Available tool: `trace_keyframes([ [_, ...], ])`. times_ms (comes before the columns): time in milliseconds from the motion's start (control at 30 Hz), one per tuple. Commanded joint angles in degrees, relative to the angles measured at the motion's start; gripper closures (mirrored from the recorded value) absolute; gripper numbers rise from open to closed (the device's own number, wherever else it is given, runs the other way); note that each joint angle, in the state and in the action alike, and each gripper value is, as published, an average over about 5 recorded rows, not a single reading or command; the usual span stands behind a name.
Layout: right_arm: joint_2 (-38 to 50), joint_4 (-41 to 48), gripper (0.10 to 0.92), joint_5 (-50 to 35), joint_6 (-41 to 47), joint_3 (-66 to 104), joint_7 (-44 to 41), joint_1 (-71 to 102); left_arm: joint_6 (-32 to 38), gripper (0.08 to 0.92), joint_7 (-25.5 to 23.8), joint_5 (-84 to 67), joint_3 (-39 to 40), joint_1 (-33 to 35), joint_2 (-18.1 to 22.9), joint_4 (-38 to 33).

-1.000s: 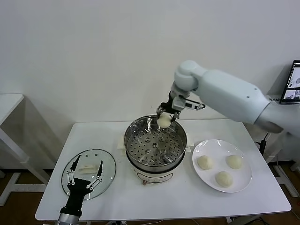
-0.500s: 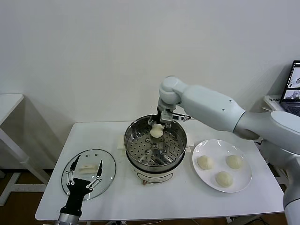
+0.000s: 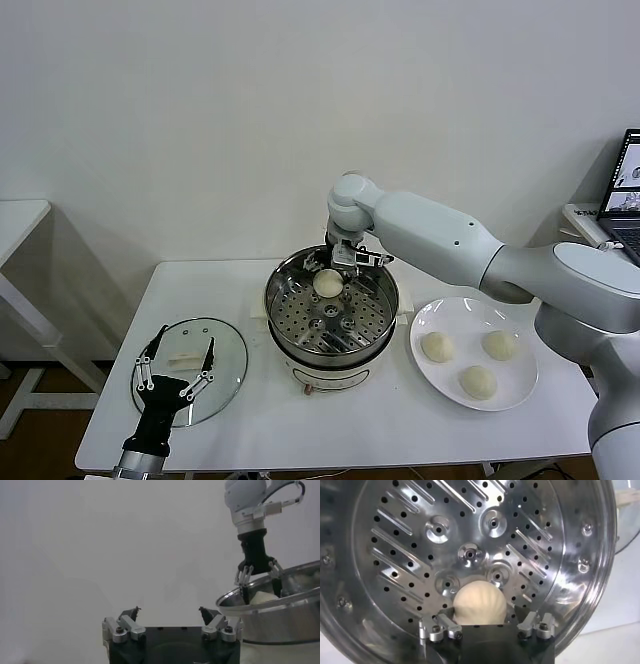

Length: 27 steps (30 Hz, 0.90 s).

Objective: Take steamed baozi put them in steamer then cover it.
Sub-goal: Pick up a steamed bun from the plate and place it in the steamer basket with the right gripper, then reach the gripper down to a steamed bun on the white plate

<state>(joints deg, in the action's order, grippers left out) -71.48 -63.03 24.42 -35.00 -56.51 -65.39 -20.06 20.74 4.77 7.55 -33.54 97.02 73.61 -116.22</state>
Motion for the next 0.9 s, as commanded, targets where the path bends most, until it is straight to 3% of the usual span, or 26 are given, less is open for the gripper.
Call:
trace_keyframes([
  [33, 9.1, -7.6, 0.203, -17.8, 12.6, 0.0, -8.7, -6.5, 0.0, 0.177, 0.0, 0.0, -0.1, 0.0, 0.0, -0.1],
  [200, 20.0, -8.4, 0.203, -38.8, 29.0, -6.6, -8.9, -15.1, 0.2, 0.177, -0.1, 0.0, 0.2, 0.2, 0.0, -0.1],
  [333, 27.9, -7.4, 0.203, -48.7, 35.7, -14.0, -7.2, -18.4, 0.3, 0.177, -0.2, 0.1, 0.7, 0.1, 0.0, 0.0],
  [567, 35.9, -9.1, 0.203, -49.2, 38.8, -23.7, -3.9, -14.5, 0.5, 0.177, -0.2, 0.4, 1.7, -0.1, 0.0, 0.6],
  [900, 35.4, -9.1, 0.203, -43.9, 40.5, -22.7, 3.1, -1.8, 0.6, 0.177, -0.1, 0.7, 1.7, -0.4, 0.9, 0.9],
])
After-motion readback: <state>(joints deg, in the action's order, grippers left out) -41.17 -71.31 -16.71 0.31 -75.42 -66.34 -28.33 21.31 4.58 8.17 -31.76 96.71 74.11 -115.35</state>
